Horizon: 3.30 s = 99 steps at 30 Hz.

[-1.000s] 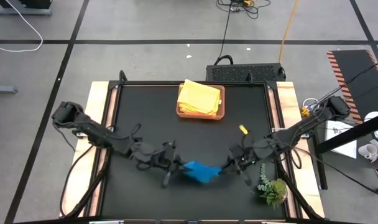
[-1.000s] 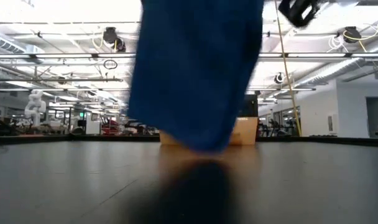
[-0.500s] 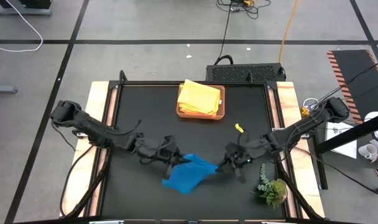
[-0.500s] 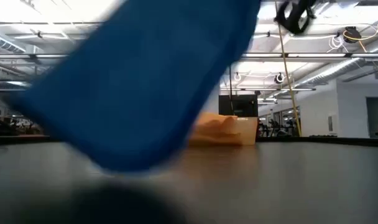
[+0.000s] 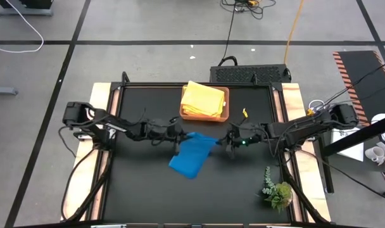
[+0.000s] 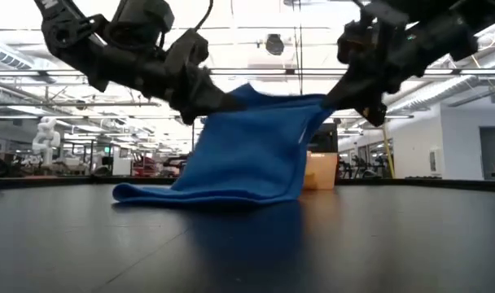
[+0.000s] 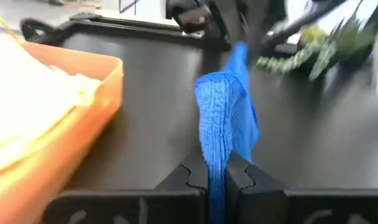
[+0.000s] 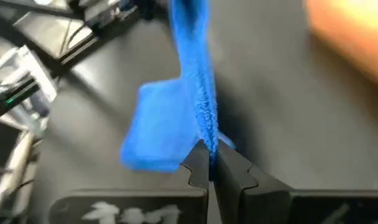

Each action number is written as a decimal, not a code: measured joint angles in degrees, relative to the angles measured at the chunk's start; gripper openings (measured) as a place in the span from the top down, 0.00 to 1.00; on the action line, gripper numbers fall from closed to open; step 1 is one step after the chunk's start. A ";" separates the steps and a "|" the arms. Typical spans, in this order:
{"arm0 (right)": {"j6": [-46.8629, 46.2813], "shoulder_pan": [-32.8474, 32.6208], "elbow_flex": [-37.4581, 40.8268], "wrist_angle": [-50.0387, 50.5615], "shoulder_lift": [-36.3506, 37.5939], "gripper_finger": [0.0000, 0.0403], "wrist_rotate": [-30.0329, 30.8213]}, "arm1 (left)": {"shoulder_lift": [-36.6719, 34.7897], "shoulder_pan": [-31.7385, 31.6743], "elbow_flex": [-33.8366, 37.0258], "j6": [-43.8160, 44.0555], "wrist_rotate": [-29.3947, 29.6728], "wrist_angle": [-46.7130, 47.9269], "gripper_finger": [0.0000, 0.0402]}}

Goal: Fold microfiber towels
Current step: Fold the blue microfiber cloth, then put the blue microfiber cloth into the orange bin

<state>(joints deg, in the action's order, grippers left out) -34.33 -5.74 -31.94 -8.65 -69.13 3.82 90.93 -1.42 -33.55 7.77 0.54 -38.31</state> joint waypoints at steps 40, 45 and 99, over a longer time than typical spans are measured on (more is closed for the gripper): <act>11.79 -9.60 -13.50 -18.25 -32.54 0.93 -4.80 | 3.63 11.78 9.65 -25.07 2.93 -2.65 0.87; 12.75 -11.11 -14.91 -18.09 -34.29 0.82 -5.79 | 3.61 13.51 9.65 -23.06 2.66 -0.95 0.80; 4.24 2.36 -15.12 -16.89 -39.69 0.72 -7.93 | 6.91 -1.27 9.13 15.06 -19.52 7.20 0.74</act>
<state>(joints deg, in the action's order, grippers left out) -30.10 -3.38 -47.07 -25.54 -108.81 -4.11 97.84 -2.69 -24.43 22.83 -18.97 -31.11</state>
